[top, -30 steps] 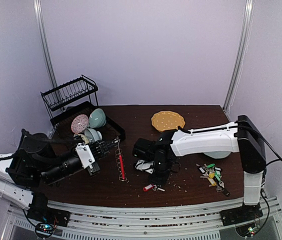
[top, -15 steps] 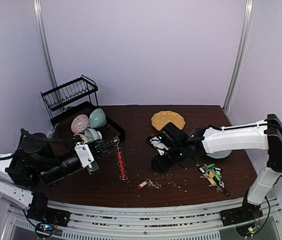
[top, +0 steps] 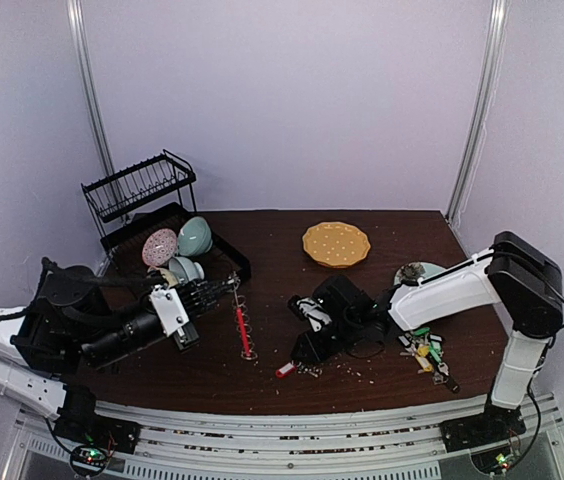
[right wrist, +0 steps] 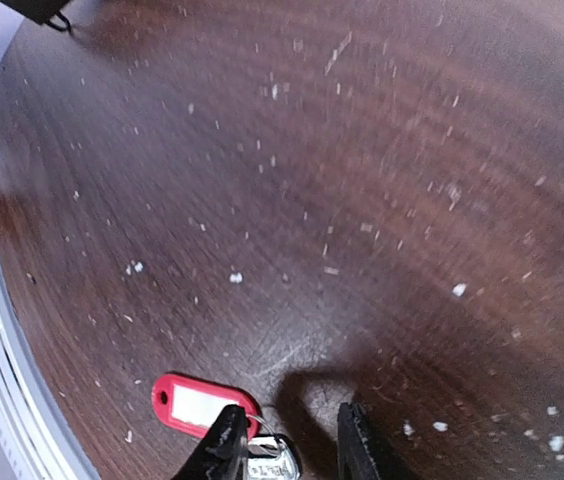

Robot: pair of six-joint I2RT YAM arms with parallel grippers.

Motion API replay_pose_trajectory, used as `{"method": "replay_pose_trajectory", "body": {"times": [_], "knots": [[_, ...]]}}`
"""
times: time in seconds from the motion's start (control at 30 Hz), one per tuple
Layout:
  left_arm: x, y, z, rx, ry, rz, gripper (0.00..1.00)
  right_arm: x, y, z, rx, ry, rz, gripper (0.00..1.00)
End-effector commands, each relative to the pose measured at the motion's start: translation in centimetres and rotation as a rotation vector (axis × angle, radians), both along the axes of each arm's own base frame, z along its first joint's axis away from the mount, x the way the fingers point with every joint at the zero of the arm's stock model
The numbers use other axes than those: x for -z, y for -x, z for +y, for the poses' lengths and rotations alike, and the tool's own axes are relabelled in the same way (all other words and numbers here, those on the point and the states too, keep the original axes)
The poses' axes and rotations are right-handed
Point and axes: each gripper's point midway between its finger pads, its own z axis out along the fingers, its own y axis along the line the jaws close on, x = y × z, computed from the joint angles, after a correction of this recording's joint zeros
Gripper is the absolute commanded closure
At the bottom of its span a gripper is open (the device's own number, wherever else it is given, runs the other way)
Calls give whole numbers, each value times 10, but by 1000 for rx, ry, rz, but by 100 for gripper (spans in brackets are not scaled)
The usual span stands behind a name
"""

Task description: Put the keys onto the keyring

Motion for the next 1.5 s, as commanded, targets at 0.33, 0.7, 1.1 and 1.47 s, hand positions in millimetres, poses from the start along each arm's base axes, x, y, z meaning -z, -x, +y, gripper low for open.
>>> {"method": "replay_pose_trajectory", "body": {"times": [0.33, 0.7, 1.1, 1.47], "knots": [[-12, -4, 0, -23, 29, -11, 100, 12, 23, -3, -99, 14, 88, 76], [-8, -5, -2, -28, 20, -5, 100, 6, 24, 1, -112, -10, 83, 100], [-8, -7, 0, -38, 18, 2, 100, 10, 23, 4, -124, 2, 85, 86], [-6, -7, 0, -44, 8, 1, 100, 13, 36, 14, -168, -22, 118, 93]]}}
